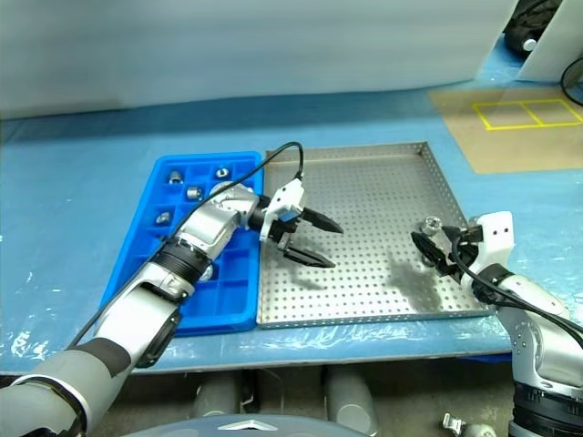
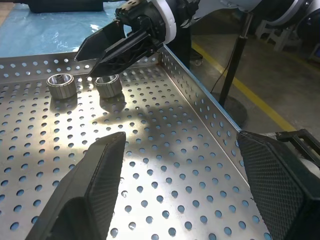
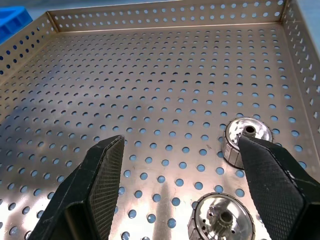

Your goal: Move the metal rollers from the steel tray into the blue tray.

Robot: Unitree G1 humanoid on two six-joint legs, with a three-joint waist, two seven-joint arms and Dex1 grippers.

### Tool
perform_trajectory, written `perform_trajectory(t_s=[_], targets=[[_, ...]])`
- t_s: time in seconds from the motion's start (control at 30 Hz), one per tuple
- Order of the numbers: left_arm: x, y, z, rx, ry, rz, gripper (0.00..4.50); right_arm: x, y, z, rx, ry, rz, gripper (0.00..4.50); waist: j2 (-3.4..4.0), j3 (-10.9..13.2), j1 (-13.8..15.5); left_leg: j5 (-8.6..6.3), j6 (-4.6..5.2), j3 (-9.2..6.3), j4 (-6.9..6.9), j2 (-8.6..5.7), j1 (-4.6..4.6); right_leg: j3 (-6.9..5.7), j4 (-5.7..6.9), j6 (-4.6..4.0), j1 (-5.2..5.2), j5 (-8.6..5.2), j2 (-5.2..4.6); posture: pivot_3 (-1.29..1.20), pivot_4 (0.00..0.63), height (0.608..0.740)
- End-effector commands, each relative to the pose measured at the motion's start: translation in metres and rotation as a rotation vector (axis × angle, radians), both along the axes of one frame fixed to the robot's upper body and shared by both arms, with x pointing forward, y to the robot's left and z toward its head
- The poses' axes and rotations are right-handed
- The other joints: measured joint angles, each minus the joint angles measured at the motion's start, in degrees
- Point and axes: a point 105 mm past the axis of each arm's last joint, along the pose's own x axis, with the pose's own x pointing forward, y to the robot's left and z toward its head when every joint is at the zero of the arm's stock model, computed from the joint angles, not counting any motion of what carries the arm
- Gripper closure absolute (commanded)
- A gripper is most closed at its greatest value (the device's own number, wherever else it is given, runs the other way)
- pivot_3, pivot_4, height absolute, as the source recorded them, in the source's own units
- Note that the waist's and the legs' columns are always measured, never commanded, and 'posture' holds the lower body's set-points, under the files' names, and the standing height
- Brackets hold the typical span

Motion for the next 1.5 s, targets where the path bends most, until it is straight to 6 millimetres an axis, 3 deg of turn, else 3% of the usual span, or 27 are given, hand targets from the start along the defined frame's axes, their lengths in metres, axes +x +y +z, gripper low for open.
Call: perform_trajectory(t_s=[0.03, 0.2, 0.47, 0.57, 0.67, 0.8, 0.87, 1.07, 1.13, 1.33, 1.5], targets=[[0.001, 0.007, 0.008, -0.025, -0.027, 0.016, 0.73, 0.004, -0.02, -0.008, -0.003, 0.008, -0.068, 0.8, 0.0, 0.0, 0.0, -0.03, 0.05, 0.0, 0.0, 0.01, -0.03, 0.0, -0.05, 0.0, 0.0, 0.0, -0.04, -0.42, 0.15, 0.74], [0.0, 0.016, 0.004, -0.011, -0.023, 0.042, 0.73, 0.008, -0.029, -0.018, -0.012, 0.023, -0.083, 0.8, 0.04, 0.0, 0.1, -0.05, 0.44, 0.0, 0.05, -0.01, -0.18, 0.0, -0.24, -0.01, 0.0, 0.0, -0.08, -0.39, 0.15, 0.74], [-0.001, 0.022, 0.002, -0.001, -0.021, 0.066, 0.73, 0.009, -0.012, -0.04, -0.007, 0.077, -0.018, 0.8, 0.05, 0.0, 0.2, -0.07, 0.46, 0.0, 0.08, 0.03, -0.14, -0.03, -0.24, -0.01, 0.06, 0.01, -0.08, -0.36, 0.15, 0.74], [-0.001, 0.023, 0.002, 0.003, -0.02, 0.07, 0.73, 0.01, -0.01, -0.045, -0.021, 0.087, -0.016, 1.37, 0.04, 0.0, 0.2, -0.17, 0.3, 0.0, 0.11, 0.03, -0.09, -0.03, -0.25, -0.01, 0.13, 0.0, -0.09, -0.36, 0.15, 0.74], [-0.002, 0.026, 0.001, 0.015, -0.015, 0.072, 0.73, 0.012, -0.013, -0.048, -0.043, 0.097, -0.037, 2.33, 0.04, 0.0, 0.1, -0.18, 0.29, 0.0, 0.11, 0.04, -0.05, -0.03, -0.25, -0.01, 0.15, 0.01, -0.09, -0.36, 0.15, 0.74], [-0.006, 0.035, -0.003, 0.045, -0.002, 0.067, 0.73, 0.011, -0.004, -0.049, -0.033, 0.1, 0.006, 2.8, 0.04, 0.0, 0.1, -0.18, 0.29, 0.0, 0.1, 0.07, -0.02, -0.03, -0.25, -0.01, 0.16, 0.0, -0.07, -0.35, 0.15, 0.74], [-0.008, 0.042, -0.006, 0.063, 0.002, 0.071, 0.73, 0.013, -0.001, -0.052, -0.06, 0.106, 0.012, 2.81, 0.04, 0.0, 0.0, -0.18, 0.28, 0.01, 0.09, 0.09, -0.02, -0.03, -0.25, -0.01, 0.16, 0.0, -0.06, -0.35, 0.15, 0.74], [-0.008, 0.068, -0.004, 0.099, 0.003, 0.12, 0.73, 0.024, 0.037, -0.03, -0.045, 0.049, 0.139, 2.81, 0.05, 0.0, 0.0, -0.17, 0.26, 0.02, 0.08, 0.13, 0.05, -0.03, -0.23, -0.01, 0.18, 0.01, -0.04, -0.32, 0.15, 0.74], [-0.008, 0.078, -0.004, 0.11, -0.001, 0.145, 0.73, 0.031, 0.055, -0.013, -0.019, -0.002, 0.201, 2.81, 0.08, 0.0, 0.1, -0.17, 0.25, 0.03, 0.05, 0.12, 0.05, -0.03, -0.23, -0.01, 0.17, 0.01, -0.04, -0.29, 0.15, 0.74], [0.0, 0.111, 0.013, 0.087, -0.017, 0.306, 0.73, 0.046, 0.13, 0.032, 0.009, -0.11, 0.508, 2.81, 0.15, 0.0, 0.7, -0.05, 0.06, 0.09, -0.25, 0.15, 0.04, -0.03, -0.18, -0.02, -0.03, 0.0, -0.03, -0.16, 0.15, 0.74], [0.004, 0.148, 0.024, 0.113, -0.056, 0.454, 0.73, 0.05, 0.19, 0.048, -0.001, -0.146, 0.78, 2.81, 0.15, 0.0, 2.3, 0.1, -0.17, 0.09, -0.6, 0.18, 0.1, -0.1, -0.18, -0.12, -0.15, -0.06, 0.0, -0.03, 0.15, 0.74]])
